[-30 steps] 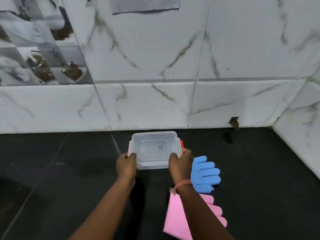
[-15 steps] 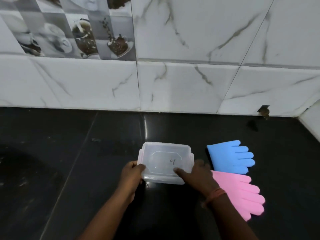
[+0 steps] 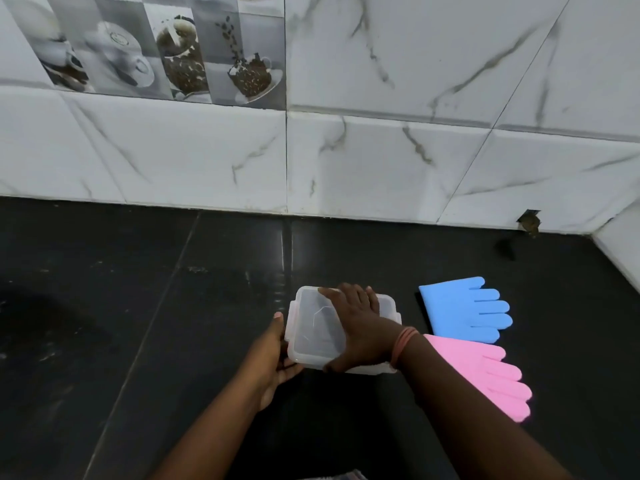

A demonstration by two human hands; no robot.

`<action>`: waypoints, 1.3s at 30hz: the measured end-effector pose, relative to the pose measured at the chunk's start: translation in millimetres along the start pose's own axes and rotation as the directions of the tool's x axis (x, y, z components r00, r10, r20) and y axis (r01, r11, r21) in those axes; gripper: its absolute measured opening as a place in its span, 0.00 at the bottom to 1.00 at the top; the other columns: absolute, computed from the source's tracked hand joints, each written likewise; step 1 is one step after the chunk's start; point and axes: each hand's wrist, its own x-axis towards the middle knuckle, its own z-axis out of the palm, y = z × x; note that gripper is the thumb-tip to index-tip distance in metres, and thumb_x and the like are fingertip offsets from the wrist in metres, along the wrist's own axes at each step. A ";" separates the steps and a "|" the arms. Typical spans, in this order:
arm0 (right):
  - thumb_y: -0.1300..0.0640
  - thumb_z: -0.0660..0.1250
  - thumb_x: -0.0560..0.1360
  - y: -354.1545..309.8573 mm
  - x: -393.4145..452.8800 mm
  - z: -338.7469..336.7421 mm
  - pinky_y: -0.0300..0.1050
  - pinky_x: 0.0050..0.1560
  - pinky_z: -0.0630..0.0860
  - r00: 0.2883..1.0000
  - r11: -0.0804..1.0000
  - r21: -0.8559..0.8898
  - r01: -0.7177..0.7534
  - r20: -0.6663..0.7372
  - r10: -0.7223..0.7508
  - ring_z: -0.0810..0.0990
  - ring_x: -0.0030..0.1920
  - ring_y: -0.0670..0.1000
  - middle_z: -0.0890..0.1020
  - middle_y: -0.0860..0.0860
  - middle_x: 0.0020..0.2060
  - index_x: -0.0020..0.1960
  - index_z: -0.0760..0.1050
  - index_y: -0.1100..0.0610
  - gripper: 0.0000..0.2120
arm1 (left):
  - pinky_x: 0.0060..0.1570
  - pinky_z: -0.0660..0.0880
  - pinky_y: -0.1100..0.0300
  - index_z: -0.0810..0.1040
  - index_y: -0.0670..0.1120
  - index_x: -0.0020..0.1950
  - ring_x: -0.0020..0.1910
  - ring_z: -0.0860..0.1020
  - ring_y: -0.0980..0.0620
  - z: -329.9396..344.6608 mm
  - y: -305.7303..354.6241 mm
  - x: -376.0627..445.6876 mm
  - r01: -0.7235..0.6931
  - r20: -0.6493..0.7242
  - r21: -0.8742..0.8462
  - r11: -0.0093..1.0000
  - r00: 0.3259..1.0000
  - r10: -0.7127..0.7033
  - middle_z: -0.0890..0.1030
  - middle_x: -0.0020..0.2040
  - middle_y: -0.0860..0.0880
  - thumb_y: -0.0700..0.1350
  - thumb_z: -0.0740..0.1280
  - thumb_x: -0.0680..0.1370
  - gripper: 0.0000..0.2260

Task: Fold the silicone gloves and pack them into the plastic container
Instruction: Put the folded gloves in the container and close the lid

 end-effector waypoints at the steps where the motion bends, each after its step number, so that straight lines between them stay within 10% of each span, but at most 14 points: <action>1: 0.29 0.75 0.58 -0.5 -2.9 0.6 0.66 0.77 0.40 0.999 0.999 0.024 0.023 -0.029 -0.022 0.49 0.77 0.58 0.54 0.52 0.75 0.78 0.43 0.44 0.61 | 0.52 0.81 0.50 0.83 0.47 0.59 0.54 0.83 0.45 0.9 -1.9 1.3 0.008 -0.015 -0.018 1.000 1.000 -0.008 0.87 0.53 0.44 0.61 0.54 0.85 0.24; 7: 0.31 0.76 0.60 20.5 -12.3 -42.8 0.54 0.76 0.61 0.983 0.872 0.483 0.084 -0.185 0.008 0.64 0.73 0.47 0.66 0.45 0.72 0.77 0.59 0.46 0.52 | 0.50 0.79 0.51 0.84 0.47 0.58 0.53 0.83 0.47 5.2 -3.2 3.6 0.014 -0.065 0.012 1.000 0.998 -0.013 0.88 0.50 0.45 0.64 0.53 0.84 0.27; 10: 0.37 0.78 0.60 55.3 -24.3 -84.9 0.52 0.61 0.74 0.957 0.211 0.963 0.169 -0.211 0.199 0.78 0.60 0.50 0.78 0.53 0.61 0.70 0.74 0.52 0.42 | 0.51 0.79 0.51 0.84 0.50 0.57 0.51 0.84 0.48 11.7 -1.9 -2.9 -0.007 -0.062 0.113 0.994 0.998 0.014 0.89 0.47 0.48 0.62 0.58 0.84 0.21; 13: 0.30 0.69 0.66 87.3 -36.2 -105.3 0.65 0.73 0.61 0.978 -0.515 0.833 0.205 -0.160 0.130 0.69 0.72 0.64 0.70 0.64 0.72 0.77 0.66 0.55 0.47 | 0.46 0.77 0.54 0.84 0.48 0.53 0.48 0.84 0.48 20.1 -4.0 -6.5 -0.101 -0.138 0.173 0.980 0.982 0.126 0.88 0.50 0.45 0.58 0.62 0.83 0.17; 18: 0.38 0.59 0.77 110.0 -12.3 -76.3 0.72 0.73 0.56 0.955 -0.721 0.629 0.291 -0.147 0.258 0.65 0.74 0.69 0.66 0.65 0.75 0.80 0.58 0.57 0.38 | 0.55 0.82 0.42 0.83 0.49 0.56 0.47 0.86 0.49 21.4 -5.7 0.8 -0.311 -0.288 0.320 0.895 0.868 0.404 0.87 0.48 0.49 0.53 0.70 0.78 0.11; 21: 0.57 0.57 0.80 103.6 20.7 -56.6 0.64 0.60 0.75 0.850 -0.626 0.737 0.255 0.139 0.509 0.77 0.64 0.65 0.75 0.65 0.68 0.77 0.63 0.63 0.26 | 0.56 0.82 0.45 0.83 0.48 0.61 0.49 0.86 0.51 27.5 -2.1 7.5 -0.338 -0.249 0.385 0.859 0.858 0.450 0.87 0.50 0.51 0.48 0.72 0.79 0.11; 25: 0.68 0.58 0.81 93.6 53.1 -35.0 0.62 0.60 0.76 0.696 -0.531 0.843 0.085 0.331 0.637 0.80 0.46 0.61 0.79 0.66 0.60 0.64 0.73 0.66 0.13 | 0.52 0.84 0.47 0.86 0.48 0.55 0.46 0.87 0.51 32.7 -3.7 14.5 -0.326 -0.258 0.439 0.837 0.847 0.466 0.88 0.46 0.52 0.42 0.72 0.79 0.06; 30: 0.63 0.63 0.80 106.6 59.4 -36.1 0.58 0.60 0.78 0.673 -0.387 0.903 -0.186 0.404 0.619 0.79 0.64 0.63 0.78 0.67 0.62 0.68 0.71 0.64 0.16 | 0.53 0.83 0.47 0.86 0.50 0.54 0.45 0.86 0.51 33.7 -7.2 15.4 -0.300 -0.284 0.493 0.817 0.832 0.477 0.87 0.45 0.52 0.41 0.72 0.78 0.07; 35: 0.60 0.69 0.67 162.2 28.8 -56.3 0.50 0.35 0.78 0.626 0.221 0.918 -0.330 0.037 0.779 0.77 0.28 0.55 0.76 0.59 0.30 0.35 0.74 0.59 0.05 | 0.59 0.81 0.45 0.84 0.50 0.58 0.52 0.84 0.47 33.0 -8.6 22.2 -0.291 -0.271 0.608 0.739 0.799 0.537 0.86 0.52 0.51 0.46 0.72 0.78 0.09; 37: 0.56 0.70 0.69 197.6 8.3 -65.7 0.51 0.53 0.78 0.681 0.601 0.645 -0.471 -0.168 0.713 0.81 0.44 0.57 0.81 0.56 0.42 0.48 0.80 0.56 0.09 | 0.63 0.77 0.45 0.83 0.50 0.62 0.58 0.82 0.44 36.5 -7.6 22.3 -0.310 -0.254 0.705 0.638 0.729 0.635 0.85 0.57 0.47 0.47 0.71 0.78 0.12; 39: 0.52 0.74 0.71 228.3 -12.4 -70.2 0.51 0.67 0.71 0.826 0.809 0.253 -0.531 -0.058 0.561 0.78 0.62 0.55 0.80 0.53 0.61 0.67 0.74 0.53 0.26 | 0.67 0.72 0.46 0.83 0.49 0.62 0.61 0.80 0.43 46.3 -4.7 18.5 -0.311 -0.221 0.788 0.532 0.664 0.715 0.84 0.57 0.46 0.46 0.71 0.79 0.12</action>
